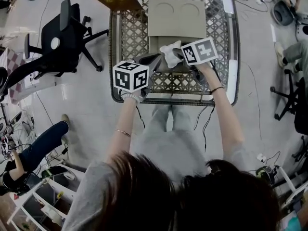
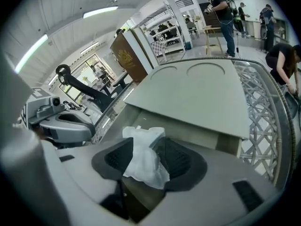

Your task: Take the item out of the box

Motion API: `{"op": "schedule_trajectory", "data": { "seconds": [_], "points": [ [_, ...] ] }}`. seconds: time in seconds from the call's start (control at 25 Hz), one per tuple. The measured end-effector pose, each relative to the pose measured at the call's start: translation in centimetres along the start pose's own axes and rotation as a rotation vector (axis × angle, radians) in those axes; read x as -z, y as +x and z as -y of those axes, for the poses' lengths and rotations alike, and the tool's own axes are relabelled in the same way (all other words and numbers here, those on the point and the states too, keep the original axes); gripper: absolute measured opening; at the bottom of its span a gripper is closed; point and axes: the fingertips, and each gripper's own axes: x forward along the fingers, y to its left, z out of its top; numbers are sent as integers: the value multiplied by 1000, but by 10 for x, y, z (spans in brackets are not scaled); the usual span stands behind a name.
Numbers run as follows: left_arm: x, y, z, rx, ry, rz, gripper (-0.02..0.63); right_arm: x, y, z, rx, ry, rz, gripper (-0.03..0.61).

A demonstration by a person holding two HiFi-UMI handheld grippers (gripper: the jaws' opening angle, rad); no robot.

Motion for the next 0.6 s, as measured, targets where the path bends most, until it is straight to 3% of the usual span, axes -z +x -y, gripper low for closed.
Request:
{"op": "schedule_trajectory", "data": {
  "seconds": [0.28, 0.44, 0.6],
  "points": [
    [5, 5, -3, 1, -3, -4, 17, 8, 11, 4, 17, -9, -49, 205],
    [7, 5, -4, -2, -4, -9, 17, 10, 13, 4, 26, -44, -77, 141],
    [7, 4, -5, -4, -4, -8, 17, 10, 14, 2, 34, -78, -88, 127]
  ]
}}
